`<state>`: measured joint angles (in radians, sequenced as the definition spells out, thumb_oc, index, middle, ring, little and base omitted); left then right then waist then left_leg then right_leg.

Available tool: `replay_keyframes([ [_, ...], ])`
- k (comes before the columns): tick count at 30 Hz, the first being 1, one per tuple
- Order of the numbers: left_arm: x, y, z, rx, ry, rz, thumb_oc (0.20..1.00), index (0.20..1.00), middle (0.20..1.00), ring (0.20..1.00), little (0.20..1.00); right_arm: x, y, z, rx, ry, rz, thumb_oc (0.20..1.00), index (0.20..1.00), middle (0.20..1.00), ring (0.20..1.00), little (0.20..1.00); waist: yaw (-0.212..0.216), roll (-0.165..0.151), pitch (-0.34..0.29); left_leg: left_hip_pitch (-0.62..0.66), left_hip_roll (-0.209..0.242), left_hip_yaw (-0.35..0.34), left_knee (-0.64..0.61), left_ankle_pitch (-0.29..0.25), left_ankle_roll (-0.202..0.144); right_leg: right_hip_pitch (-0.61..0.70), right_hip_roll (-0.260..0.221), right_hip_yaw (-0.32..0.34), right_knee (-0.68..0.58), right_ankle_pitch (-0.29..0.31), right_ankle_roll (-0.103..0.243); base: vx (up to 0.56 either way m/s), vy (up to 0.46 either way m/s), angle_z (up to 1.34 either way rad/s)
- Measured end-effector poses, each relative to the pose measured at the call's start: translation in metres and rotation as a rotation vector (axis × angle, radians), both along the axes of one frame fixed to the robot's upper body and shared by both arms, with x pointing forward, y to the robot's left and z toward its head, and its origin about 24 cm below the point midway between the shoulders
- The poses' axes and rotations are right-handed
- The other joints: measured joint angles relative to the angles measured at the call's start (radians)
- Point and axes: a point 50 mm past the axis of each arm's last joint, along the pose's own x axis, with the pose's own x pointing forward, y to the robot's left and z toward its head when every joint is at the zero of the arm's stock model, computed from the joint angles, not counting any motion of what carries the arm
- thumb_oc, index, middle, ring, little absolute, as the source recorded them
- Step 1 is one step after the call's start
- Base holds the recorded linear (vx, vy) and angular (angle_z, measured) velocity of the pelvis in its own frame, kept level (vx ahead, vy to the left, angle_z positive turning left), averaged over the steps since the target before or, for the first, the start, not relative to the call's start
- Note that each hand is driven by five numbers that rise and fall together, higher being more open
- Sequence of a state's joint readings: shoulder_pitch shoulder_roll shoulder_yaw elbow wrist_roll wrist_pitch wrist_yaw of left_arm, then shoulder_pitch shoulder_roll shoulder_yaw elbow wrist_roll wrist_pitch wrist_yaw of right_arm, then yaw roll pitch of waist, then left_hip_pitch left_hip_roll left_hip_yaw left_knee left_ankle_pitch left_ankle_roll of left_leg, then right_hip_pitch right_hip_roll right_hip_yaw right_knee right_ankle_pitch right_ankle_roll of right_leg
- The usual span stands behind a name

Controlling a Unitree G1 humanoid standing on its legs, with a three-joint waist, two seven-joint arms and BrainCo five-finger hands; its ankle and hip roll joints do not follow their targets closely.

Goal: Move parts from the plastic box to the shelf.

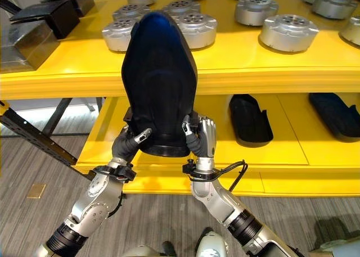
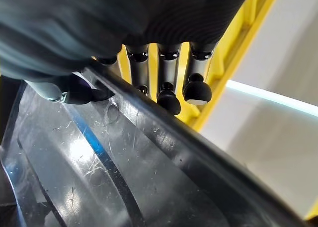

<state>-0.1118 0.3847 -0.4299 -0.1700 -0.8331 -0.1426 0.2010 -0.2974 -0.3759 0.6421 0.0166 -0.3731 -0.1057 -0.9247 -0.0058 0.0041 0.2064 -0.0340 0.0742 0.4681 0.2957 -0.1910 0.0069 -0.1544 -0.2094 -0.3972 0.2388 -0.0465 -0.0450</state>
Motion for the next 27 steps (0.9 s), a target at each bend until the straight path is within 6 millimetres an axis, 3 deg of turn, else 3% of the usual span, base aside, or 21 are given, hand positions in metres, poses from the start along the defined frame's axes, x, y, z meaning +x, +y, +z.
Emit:
replay_keyframes([
  [1, 0.000, 0.000, -0.001, 0.002, 0.003, -0.001, 0.200, 0.200, 0.200, 0.200, 0.200, 0.000, -0.002, -0.002, -0.010, 0.013, 0.006, 0.200, 0.200, 0.200, 0.200, 0.200, -0.009, -0.007, 0.001, -0.002, 0.041, -0.014, -0.019, 0.006, -0.014, -0.005, 0.003, 0.004, -0.012, 0.008, 0.008, -0.07, 0.448, -0.53],
  [2, 0.003, -0.003, -0.002, 0.021, 0.008, -0.016, 0.200, 0.200, 0.200, 0.200, 0.200, 0.000, -0.008, -0.009, -0.005, 0.052, 0.017, 0.200, 0.200, 0.200, 0.200, 0.200, -0.033, -0.001, 0.006, -0.006, 0.117, -0.053, -0.072, 0.021, -0.037, -0.030, 0.008, 0.033, -0.008, 0.032, 0.030, -0.06, 0.461, -0.41],
  [3, 0.004, -0.007, -0.006, 0.049, 0.013, -0.033, 0.200, 0.200, 0.200, 0.200, 0.200, 0.001, -0.013, -0.013, 0.001, 0.072, 0.015, 0.200, 0.200, 0.200, 0.200, 0.200, -0.040, 0.007, 0.008, 0.003, 0.134, -0.057, -0.101, 0.046, -0.074, -0.044, 0.007, 0.047, -0.008, 0.036, 0.036, -0.08, 0.607, -0.73],
  [5, 0.007, -0.011, -0.018, 0.111, 0.046, -0.084, 0.200, 0.200, 0.200, 0.200, 0.200, -0.008, -0.024, -0.034, 0.047, 0.168, -0.004, 0.200, 0.200, 0.200, 0.200, 0.200, -0.068, 0.010, 0.030, 0.015, 0.095, -0.035, -0.127, 0.094, -0.074, -0.040, -0.002, 0.081, -0.074, 0.062, 0.077, -0.09, 0.549, -0.87],
  [6, 0.005, -0.015, -0.024, 0.167, 0.061, -0.126, 0.200, 0.200, 0.200, 0.200, 0.200, -0.013, -0.029, -0.048, 0.118, 0.231, -0.024, 0.200, 0.200, 0.200, 0.200, 0.200, -0.084, 0.024, 0.036, 0.016, 0.084, -0.022, -0.156, 0.105, -0.046, -0.025, 0.006, 0.081, -0.136, 0.070, 0.123, -0.05, 0.407, -0.77],
  [8, 0.006, -0.024, -0.024, 0.232, 0.054, -0.179, 0.200, 0.200, 0.200, 0.200, 0.200, -0.019, -0.035, -0.057, 0.215, 0.284, -0.052, 0.200, 0.200, 0.200, 0.200, 0.200, -0.113, 0.052, 0.055, 0.023, 0.076, 0.006, -0.185, 0.120, -0.032, -0.066, -0.008, 0.081, 0.065, 0.030, 0.125, -0.02, 0.349, -0.47],
  [9, 0.007, -0.022, -0.022, 0.260, 0.041, -0.187, 0.200, 0.200, 0.200, 0.200, 0.200, -0.024, -0.033, -0.061, 0.260, 0.302, -0.055, 0.200, 0.200, 0.200, 0.200, 0.200, -0.123, 0.031, 0.054, 0.029, 0.041, 0.011, -0.188, 0.123, -0.031, -0.035, -0.023, 0.085, 0.064, 0.019, 0.148, 0.01, 0.358, -0.21],
  [10, 0.010, -0.022, -0.019, 0.296, 0.018, -0.209, 0.200, 0.200, 0.200, 0.200, 0.200, -0.025, -0.029, -0.063, 0.301, 0.307, -0.060, 0.200, 0.200, 0.200, 0.200, 0.200, -0.124, 0.016, 0.068, 0.033, 0.019, 0.020, -0.172, 0.130, -0.018, 0.001, -0.026, 0.100, 0.007, 0.008, 0.117, 0.02, 0.279, -0.29],
  [12, 0.013, -0.027, -0.013, 0.326, -0.004, -0.227, 0.200, 0.200, 0.200, 0.200, 0.200, -0.029, -0.025, -0.065, 0.382, 0.328, -0.077, 0.200, 0.200, 0.200, 0.200, 0.200, -0.151, 0.026, 0.083, 0.060, -0.004, 0.054, -0.180, 0.112, 0.009, 0.000, -0.039, 0.121, -0.030, 0.047, 0.170, 0.00, 0.283, -0.82],
  [13, 0.014, -0.026, -0.012, 0.343, -0.014, -0.224, 0.200, 0.200, 0.200, 0.200, 0.200, -0.029, -0.023, -0.066, 0.413, 0.343, -0.079, 0.200, 0.200, 0.200, 0.200, 0.200, -0.143, 0.023, 0.089, 0.099, -0.005, 0.121, -0.222, 0.113, 0.014, 0.001, -0.058, 0.078, -0.045, 0.078, 0.183, 0.00, 0.281, -1.63],
  [14, 0.014, -0.027, -0.013, 0.355, -0.011, -0.230, 0.200, 0.200, 0.200, 0.200, 0.200, -0.029, -0.024, -0.068, 0.411, 0.358, -0.085, 0.200, 0.200, 0.200, 0.200, 0.200, -0.131, 0.029, 0.092, 0.141, -0.005, 0.195, -0.255, 0.119, 0.025, 0.000, -0.093, -0.051, -0.029, 0.070, 0.179, 0.01, 0.137, -1.84],
  [15, 0.014, -0.028, -0.013, 0.355, -0.012, -0.232, 0.200, 0.200, 0.200, 0.200, 0.200, -0.029, -0.026, -0.067, 0.409, 0.359, -0.075, 0.200, 0.200, 0.200, 0.200, 0.200, -0.131, 0.035, 0.093, 0.155, 0.002, 0.231, -0.258, 0.107, 0.024, 0.003, -0.090, -0.104, -0.021, 0.060, 0.164, 0.06, 0.123, -1.93],
  [16, 0.018, -0.032, -0.004, 0.358, -0.046, -0.244, 0.200, 0.200, 0.200, 0.200, 0.200, -0.030, -0.030, -0.059, 0.410, 0.351, -0.062, 0.200, 0.200, 0.200, 0.200, 0.200, -0.149, 0.037, 0.098, 0.163, 0.005, 0.265, -0.287, 0.110, 0.021, -0.033, -0.043, -0.134, 0.057, 0.028, 0.179, 0.06, 0.071, -1.21],
  [17, 0.020, -0.035, -0.001, 0.367, -0.061, -0.260, 0.200, 0.200, 0.200, 0.200, 0.200, -0.031, -0.033, -0.057, 0.411, 0.345, -0.066, 0.200, 0.200, 0.200, 0.200, 0.200, -0.162, 0.035, 0.101, 0.158, 0.005, 0.262, -0.294, 0.114, 0.021, -0.039, -0.009, -0.107, 0.071, 0.008, 0.183, 0.05, 0.055, -0.46],
  [18, 0.021, -0.039, 0.001, 0.388, -0.075, -0.287, 0.200, 0.200, 0.200, 0.200, 0.200, -0.034, -0.039, -0.056, 0.426, 0.344, -0.084, 0.200, 0.200, 0.200, 0.200, 0.200, -0.204, 0.027, 0.106, 0.154, -0.001, 0.234, -0.301, 0.117, 0.023, -0.037, 0.067, -0.003, 0.066, -0.024, 0.176, 0.02, 0.031, 0.44],
  [19, 0.021, -0.042, 0.000, 0.388, -0.073, -0.297, 0.200, 0.200, 0.200, 0.200, 0.200, -0.036, -0.042, -0.057, 0.429, 0.350, -0.093, 0.200, 0.200, 0.200, 0.200, 0.200, -0.234, 0.023, 0.105, 0.157, -0.013, 0.221, -0.305, 0.121, 0.017, -0.014, 0.097, 0.041, 0.020, -0.044, 0.113, 0.02, 0.031, 0.53],
  [20, 0.019, -0.046, -0.002, 0.384, -0.061, -0.309, 0.200, 0.200, 0.200, 0.200, 0.200, -0.037, -0.051, -0.060, 0.394, 0.354, -0.101, 0.200, 0.200, 0.200, 0.200, 0.200, -0.255, 0.042, 0.106, 0.161, -0.026, 0.211, -0.304, 0.125, 0.007, 0.016, 0.109, 0.023, -0.030, -0.019, 0.032, 0.03, 0.048, 0.25],
  [22, 0.020, -0.046, -0.006, 0.398, -0.047, -0.317, 0.200, 0.200, 0.200, 0.200, 0.200, -0.038, -0.052, -0.063, 0.384, 0.370, -0.094, 0.200, 0.200, 0.200, 0.200, 0.200, -0.251, 0.073, 0.107, 0.161, -0.024, 0.164, -0.300, 0.124, 0.004, 0.024, 0.119, 0.033, -0.039, -0.005, 0.012, 0.01, 0.057, -0.24],
  [27, 0.022, -0.048, -0.014, 0.396, -0.012, -0.312, 0.200, 0.200, 0.200, 0.200, 0.200, -0.036, -0.055, -0.068, 0.375, 0.413, -0.081, 0.200, 0.200, 0.200, 0.200, 0.200, -0.249, 0.113, 0.119, 0.131, -0.033, 0.105, -0.192, 0.096, -0.010, 0.023, 0.081, 0.034, -0.013, -0.010, 0.013, -0.04, 0.149, -0.08],
])
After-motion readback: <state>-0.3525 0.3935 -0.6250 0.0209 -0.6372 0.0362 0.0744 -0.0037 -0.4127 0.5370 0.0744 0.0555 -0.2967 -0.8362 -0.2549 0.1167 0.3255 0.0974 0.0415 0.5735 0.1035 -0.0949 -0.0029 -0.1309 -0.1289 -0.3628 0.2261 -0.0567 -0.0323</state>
